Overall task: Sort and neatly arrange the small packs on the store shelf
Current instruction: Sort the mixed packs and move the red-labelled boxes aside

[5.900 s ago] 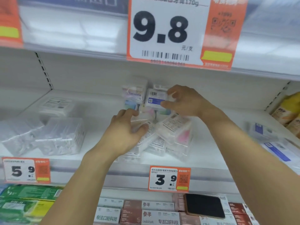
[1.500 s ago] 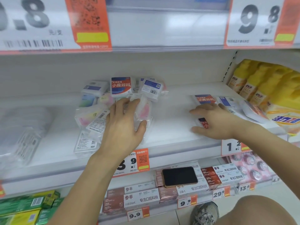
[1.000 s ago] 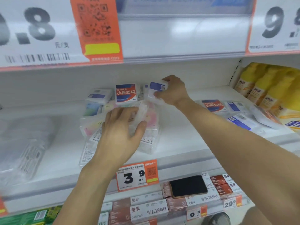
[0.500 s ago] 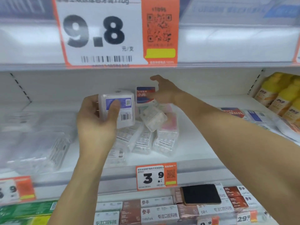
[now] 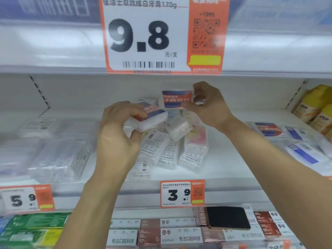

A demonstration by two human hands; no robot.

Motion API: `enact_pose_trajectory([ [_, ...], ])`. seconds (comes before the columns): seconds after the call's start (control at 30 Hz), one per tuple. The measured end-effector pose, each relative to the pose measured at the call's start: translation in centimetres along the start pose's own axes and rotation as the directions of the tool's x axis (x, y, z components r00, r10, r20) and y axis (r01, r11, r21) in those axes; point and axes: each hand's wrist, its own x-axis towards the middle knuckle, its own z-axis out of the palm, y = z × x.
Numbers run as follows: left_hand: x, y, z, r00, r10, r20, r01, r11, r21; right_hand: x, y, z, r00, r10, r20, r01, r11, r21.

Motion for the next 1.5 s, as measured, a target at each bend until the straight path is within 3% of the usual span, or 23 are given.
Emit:
enact_pose_trajectory([
  [0.07,-0.2,0.0,0.2,0.996,0.087,-0.007,-0.087,0.995,0.057,-2.6,-1.1,-1.3,0.998,-0.065,-0.019,0.066,0.996,0.06],
  [0.17,-0.8,0.7,0.8,0.993,0.116,0.014,-0.116,0.993,0.025,-5.8,-2.4,-3.1,0.999,0.024,-0.022,-0.02,0.986,0.164],
  [0.27,-1.2,2.0,1.7,0.991,0.125,0.051,-0.123,0.991,-0.053,-8.3,-1.6,-5.2,0.975,0.214,-0.066,-0.173,0.905,0.389],
  [0.33,-1.6,3.7,2.8,0.989,0.129,0.071,-0.121,0.987,-0.108,-9.6,-0.4,-6.8,0.899,0.412,-0.145,-0.279,0.796,0.537],
  [0.4,-2.2,5.6,4.6,0.984,0.147,0.096,-0.131,0.978,-0.161,-10.7,0.8,-9.0,0.824,0.526,-0.212,-0.336,0.754,0.565],
  [0.53,-4.2,8.2,9.9,0.978,0.126,0.165,-0.099,0.982,-0.163,-12.1,3.2,-12.2,0.787,0.462,-0.408,-0.278,0.857,0.434],
  [0.6,-5.8,8.7,13.3,0.957,0.143,0.254,-0.138,0.99,-0.037,-13.7,4.6,-10.9,0.757,0.283,-0.589,-0.205,0.959,0.197],
  [0.63,-6.6,8.8,14.6,0.928,0.168,0.332,-0.196,0.979,0.053,-14.6,5.4,-9.4,0.809,0.14,-0.571,-0.16,0.987,0.014],
  [0.67,-7.3,8.7,15.8,0.897,0.19,0.4,-0.261,0.957,0.131,-15.5,6.2,-7.9,0.895,0.037,-0.444,-0.116,0.981,-0.152],
  [0.73,-7.8,8.3,16.8,0.874,0.168,0.455,-0.268,0.949,0.164,-16.4,7.7,-6.5,0.988,0.0,-0.152,-0.05,0.945,-0.325],
  [0.83,-7.4,8.6,16.5,0.907,0.131,0.399,-0.15,0.989,0.016,-15.8,7.8,-8.7,0.995,0.088,0.044,-0.081,0.986,-0.147],
  [0.9,-7.1,10.0,16.5,0.917,0.203,0.343,-0.184,0.979,-0.087,-16.0,7.0,-10.7,0.983,0.092,0.156,-0.098,0.995,0.029],
  [0.97,-6.9,11.9,17.1,0.915,0.275,0.294,-0.242,0.959,-0.146,-16.5,6.6,-12.5,0.996,0.065,0.062,-0.075,0.98,0.182],
  [1.03,-6.7,13.8,18.2,0.919,0.274,0.282,-0.232,0.957,-0.173,-16.6,6.5,-14.4,0.983,0.101,-0.15,-0.058,0.961,0.271],
  [1.1,-6.8,15.0,18.9,0.935,0.192,0.297,-0.145,0.974,-0.175,-16.3,7.6,-16.4,0.913,0.1,-0.395,-0.066,0.993,0.099],
  [1.17,-7.7,15.3,19.4,0.921,0.165,0.353,-0.124,0.983,-0.134,-16.2,9.2,-17.9,0.873,-0.033,-0.487,-0.091,0.969,-0.228],
  [1.23,-8.7,14.6,20.0,0.86,0.171,0.48,-0.162,0.985,-0.062,-16.3,11.1,-18.6,0.916,-0.04,-0.398,-0.128,0.914,-0.386],
  [1.37,-9.4,13.0,20.7,0.712,0.116,0.693,-0.263,0.959,0.109,-16.8,12.3,-18.2,0.981,0.095,-0.168,-0.166,0.859,-0.484],
  [1.5,-9.4,13.0,20.0,0.693,0.11,0.712,-0.266,0.957,0.112,-17.3,11.0,-17.4,0.952,-0.085,-0.295,-0.068,0.88,-0.471],
])
